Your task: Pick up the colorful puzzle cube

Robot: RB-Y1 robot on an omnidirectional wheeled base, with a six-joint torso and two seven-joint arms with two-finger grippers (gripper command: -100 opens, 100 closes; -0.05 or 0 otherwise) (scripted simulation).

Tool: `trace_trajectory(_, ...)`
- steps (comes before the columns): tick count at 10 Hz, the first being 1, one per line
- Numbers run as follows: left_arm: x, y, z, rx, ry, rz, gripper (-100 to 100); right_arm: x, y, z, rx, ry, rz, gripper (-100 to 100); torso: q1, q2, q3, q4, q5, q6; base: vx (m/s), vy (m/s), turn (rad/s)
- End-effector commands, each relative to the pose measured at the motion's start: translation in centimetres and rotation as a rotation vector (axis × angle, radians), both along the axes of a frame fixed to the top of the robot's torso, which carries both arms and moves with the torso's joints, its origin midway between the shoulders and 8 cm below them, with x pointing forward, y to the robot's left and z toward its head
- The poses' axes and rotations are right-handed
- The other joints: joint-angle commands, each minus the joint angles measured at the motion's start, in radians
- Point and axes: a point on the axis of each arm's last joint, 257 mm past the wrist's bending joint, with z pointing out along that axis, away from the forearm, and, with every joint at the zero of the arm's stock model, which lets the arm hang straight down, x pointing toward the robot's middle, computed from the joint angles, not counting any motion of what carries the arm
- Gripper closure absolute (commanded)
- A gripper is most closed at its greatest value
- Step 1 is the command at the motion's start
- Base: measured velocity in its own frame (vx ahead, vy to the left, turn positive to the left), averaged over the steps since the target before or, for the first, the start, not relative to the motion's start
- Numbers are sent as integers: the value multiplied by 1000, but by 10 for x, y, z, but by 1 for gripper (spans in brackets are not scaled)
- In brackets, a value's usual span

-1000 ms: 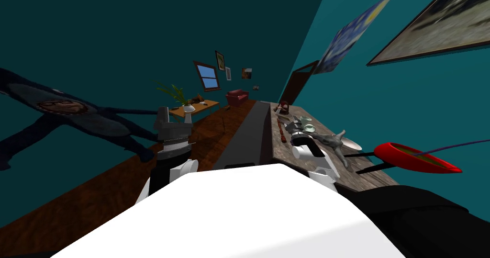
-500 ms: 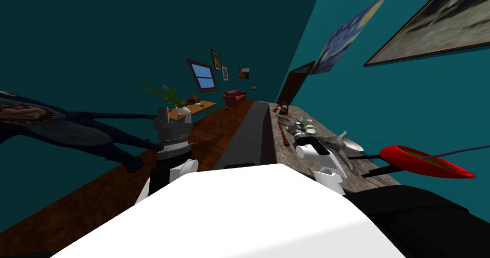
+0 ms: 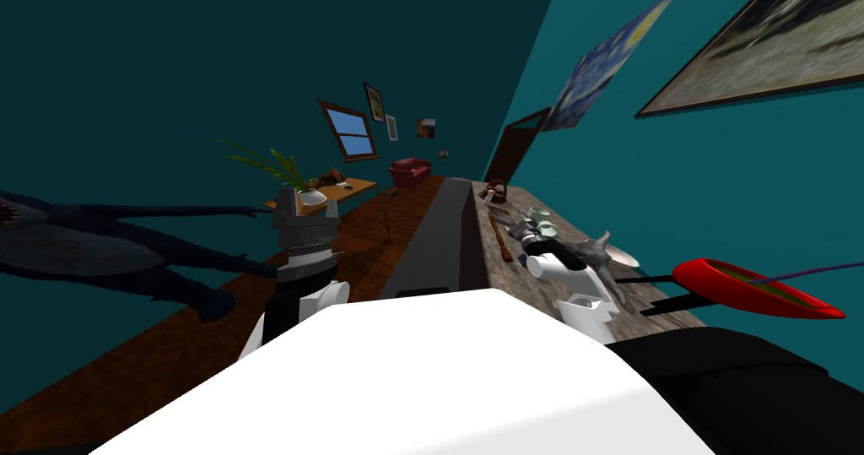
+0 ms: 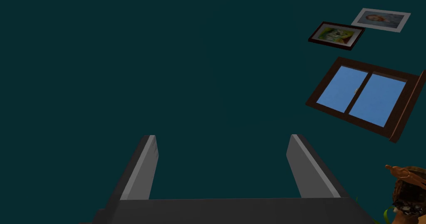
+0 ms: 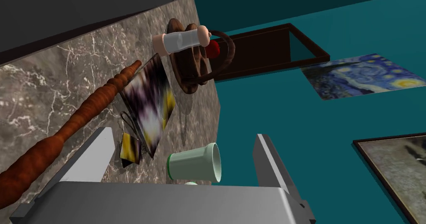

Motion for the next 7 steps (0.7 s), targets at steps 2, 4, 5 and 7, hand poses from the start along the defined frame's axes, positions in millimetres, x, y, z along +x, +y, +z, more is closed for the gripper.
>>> trace_trajectory(2,0,0,0,0,0,0,0,-4,-9,-13,46,49,-22,-100,1,0,0,0,0,-1,94,19,-43)
trace_trajectory(4,0,0,0,0,0,0,0,-10,-22,-23,114,85,-51,-100,2,1,0,0,0,0,129,18,-125)
trace_trajectory(5,0,0,0,0,0,0,0,-11,-22,-27,119,100,-54,-100,1,0,0,0,0,-1,58,7,6)
trace_trajectory(7,0,0,0,0,0,0,0,-18,-34,-37,187,137,-86,-100,0,0,0,0,0,0,129,-3,-131)
